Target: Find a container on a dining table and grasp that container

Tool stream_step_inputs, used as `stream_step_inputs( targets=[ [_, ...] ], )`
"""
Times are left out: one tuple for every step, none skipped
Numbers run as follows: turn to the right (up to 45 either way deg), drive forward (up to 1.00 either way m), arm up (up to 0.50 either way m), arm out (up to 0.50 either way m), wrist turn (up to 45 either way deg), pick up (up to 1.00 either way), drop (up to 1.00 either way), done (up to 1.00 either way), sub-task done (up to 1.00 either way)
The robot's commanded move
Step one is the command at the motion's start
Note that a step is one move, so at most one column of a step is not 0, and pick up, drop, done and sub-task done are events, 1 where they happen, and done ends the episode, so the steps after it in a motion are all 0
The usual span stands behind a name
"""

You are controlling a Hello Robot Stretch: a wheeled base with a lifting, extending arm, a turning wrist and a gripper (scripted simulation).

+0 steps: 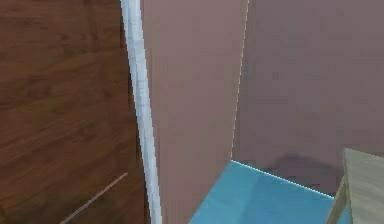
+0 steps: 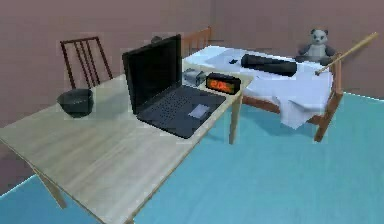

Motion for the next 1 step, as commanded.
stream_step_inputs(
  targets=[
    [0.0, 0.4, 0.0, 0.0, 0.0, 0.0, 0.0, 0.0, 0.0]
  ],
)
